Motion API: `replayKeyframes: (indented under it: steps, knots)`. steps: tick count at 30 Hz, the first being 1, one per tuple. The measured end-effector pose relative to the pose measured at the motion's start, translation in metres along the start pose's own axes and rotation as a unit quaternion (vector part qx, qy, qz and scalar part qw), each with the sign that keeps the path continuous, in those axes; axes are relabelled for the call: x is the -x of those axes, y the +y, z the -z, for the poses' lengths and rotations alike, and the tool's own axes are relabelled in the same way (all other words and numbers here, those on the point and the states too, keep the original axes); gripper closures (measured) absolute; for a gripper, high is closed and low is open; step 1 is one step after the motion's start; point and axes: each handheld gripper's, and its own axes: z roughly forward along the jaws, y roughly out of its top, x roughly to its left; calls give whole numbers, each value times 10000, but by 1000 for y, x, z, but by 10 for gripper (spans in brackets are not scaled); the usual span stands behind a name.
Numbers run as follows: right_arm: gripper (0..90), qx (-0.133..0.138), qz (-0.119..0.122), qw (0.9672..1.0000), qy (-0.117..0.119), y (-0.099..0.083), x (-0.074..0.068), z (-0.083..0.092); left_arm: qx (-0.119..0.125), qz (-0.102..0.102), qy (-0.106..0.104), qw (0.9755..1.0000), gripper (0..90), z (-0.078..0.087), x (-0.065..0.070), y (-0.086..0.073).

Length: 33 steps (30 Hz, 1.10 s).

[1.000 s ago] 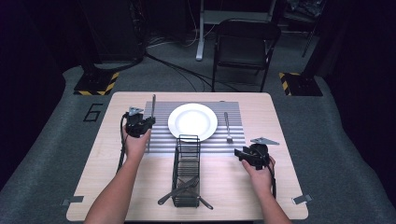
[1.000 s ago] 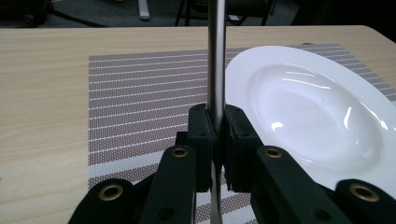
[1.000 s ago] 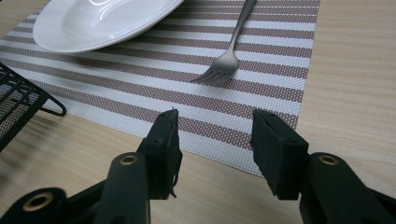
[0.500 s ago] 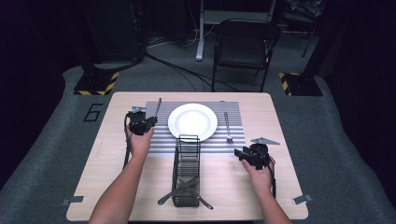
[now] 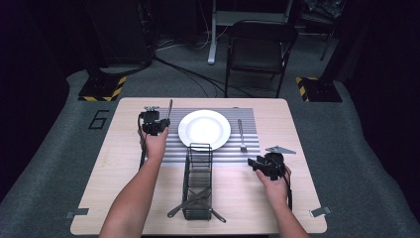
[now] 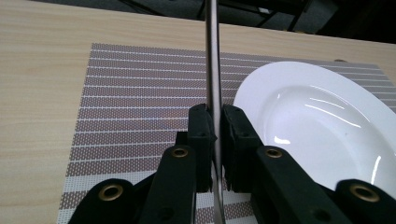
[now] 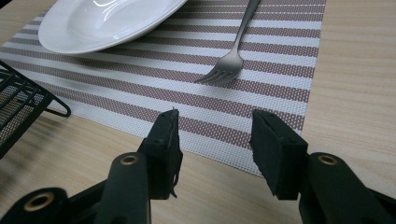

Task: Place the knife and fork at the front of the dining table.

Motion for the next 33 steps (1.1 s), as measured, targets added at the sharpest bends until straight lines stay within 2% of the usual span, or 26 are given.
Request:
replayKeyframes:
  steps: [3,7,11,14,19,24,30,33]
  knots:
    - [521,1,-8,10000,12,0,0,0,-30,227,59,9997,824,-5,-2,1]
    - [521,14,-19,10000,30,0,0,1,-56,416,119,9990,824,-13,-3,2]
    - [521,36,-18,10000,40,0,1,2,-143,410,140,9990,824,-20,-6,1]
    - [521,9,-41,10000,52,-1,1,1,-200,443,47,9988,824,-27,-10,-3]
    - [521,12,-29,10000,77,-1,0,0,-301,470,128,9984,824,-35,-15,-8]
    - [520,15,-79,9999,82,-2,0,1,-370,610,173,9973,824,-44,-19,-16]
    - [520,-13,-49,9999,92,-2,-1,0,-492,490,206,9974,824,-55,-17,-23]
    - [520,-4,-44,9999,98,-2,-1,0,-516,517,186,9972,823,-57,-17,-25]
